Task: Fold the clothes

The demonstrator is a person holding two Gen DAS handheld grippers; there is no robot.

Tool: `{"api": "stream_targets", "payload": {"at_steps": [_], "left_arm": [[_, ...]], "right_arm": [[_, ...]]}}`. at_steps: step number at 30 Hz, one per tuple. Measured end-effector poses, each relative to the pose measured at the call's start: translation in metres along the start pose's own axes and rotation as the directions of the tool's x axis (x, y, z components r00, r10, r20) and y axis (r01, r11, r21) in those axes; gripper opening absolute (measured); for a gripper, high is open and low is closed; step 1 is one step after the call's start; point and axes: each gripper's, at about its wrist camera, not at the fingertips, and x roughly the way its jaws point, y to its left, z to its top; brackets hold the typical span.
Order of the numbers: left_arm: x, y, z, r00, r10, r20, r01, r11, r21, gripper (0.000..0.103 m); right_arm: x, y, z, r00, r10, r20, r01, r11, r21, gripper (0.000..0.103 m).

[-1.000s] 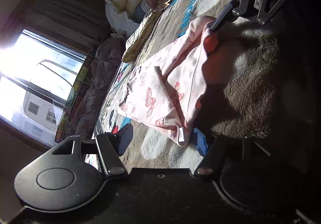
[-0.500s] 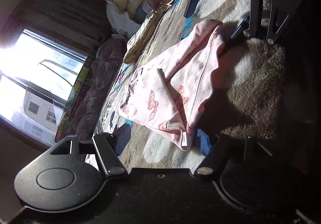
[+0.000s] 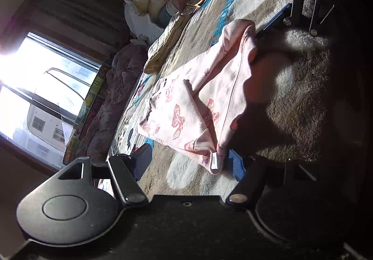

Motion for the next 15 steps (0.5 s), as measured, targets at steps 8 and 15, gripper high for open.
{"api": "stream_targets", "payload": {"at_steps": [8, 15], "left_arm": [[0.002, -0.002, 0.005, 1.0, 0.0, 0.002, 0.0, 1.0, 0.004, 0.07], [0.002, -0.002, 0.006, 1.0, 0.001, 0.006, -0.001, 1.0, 0.001, 0.07]], "right_arm": [[0.003, 0.0, 0.005, 0.993, 0.116, 0.029, -0.113, 0.989, -0.094, 0.065], [0.009, -0.007, 0.014, 0.978, 0.209, 0.019, -0.205, 0.972, -0.117, 0.057]]}}
